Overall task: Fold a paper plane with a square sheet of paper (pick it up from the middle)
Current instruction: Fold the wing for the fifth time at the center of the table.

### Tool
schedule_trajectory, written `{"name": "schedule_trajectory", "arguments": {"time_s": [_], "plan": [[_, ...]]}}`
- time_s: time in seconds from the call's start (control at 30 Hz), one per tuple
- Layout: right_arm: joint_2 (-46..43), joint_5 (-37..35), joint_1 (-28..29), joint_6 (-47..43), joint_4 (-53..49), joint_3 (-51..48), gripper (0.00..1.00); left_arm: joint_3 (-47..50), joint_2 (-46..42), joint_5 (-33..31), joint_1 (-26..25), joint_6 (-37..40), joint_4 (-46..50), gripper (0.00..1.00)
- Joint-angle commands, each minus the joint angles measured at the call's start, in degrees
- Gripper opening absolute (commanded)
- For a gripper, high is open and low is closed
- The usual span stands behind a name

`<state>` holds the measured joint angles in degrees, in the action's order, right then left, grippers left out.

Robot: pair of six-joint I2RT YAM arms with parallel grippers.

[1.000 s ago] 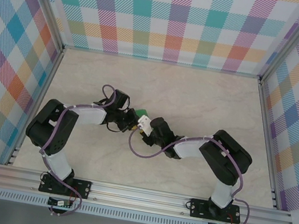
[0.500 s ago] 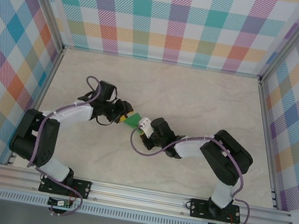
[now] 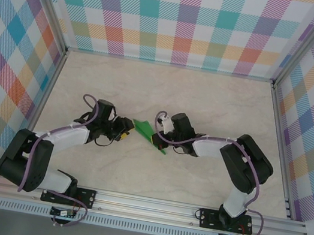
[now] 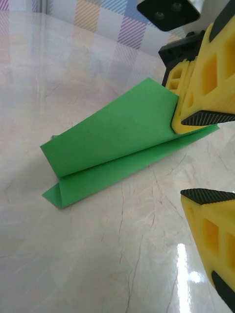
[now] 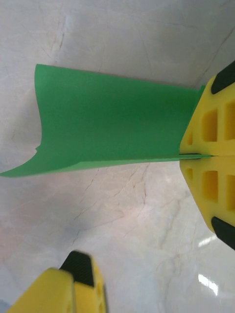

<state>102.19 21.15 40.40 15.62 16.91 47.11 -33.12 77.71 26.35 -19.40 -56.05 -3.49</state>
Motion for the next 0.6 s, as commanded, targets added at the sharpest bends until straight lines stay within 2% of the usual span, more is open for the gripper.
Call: {"name": "schedule_trajectory", "arguments": {"time_s": [0.0,0.27,0.57], "plan": [[1.5,8.2,-1.0,7.7,0.8,1.4,0.06,1.6,0.0,2.2,-1.7,-2.2,-8.8,0.39],[4.3,13.4,-1.7,12.9,1.4,2.6,0.06,1.5,4.8,3.2,-4.8,-2.9,-14.8,0.34],[6.6,14.8,-2.7,16.3,-0.3,4.0,0.05,0.9,9.6,4.0,-6.6,-3.3,-18.5,0.29]]}}
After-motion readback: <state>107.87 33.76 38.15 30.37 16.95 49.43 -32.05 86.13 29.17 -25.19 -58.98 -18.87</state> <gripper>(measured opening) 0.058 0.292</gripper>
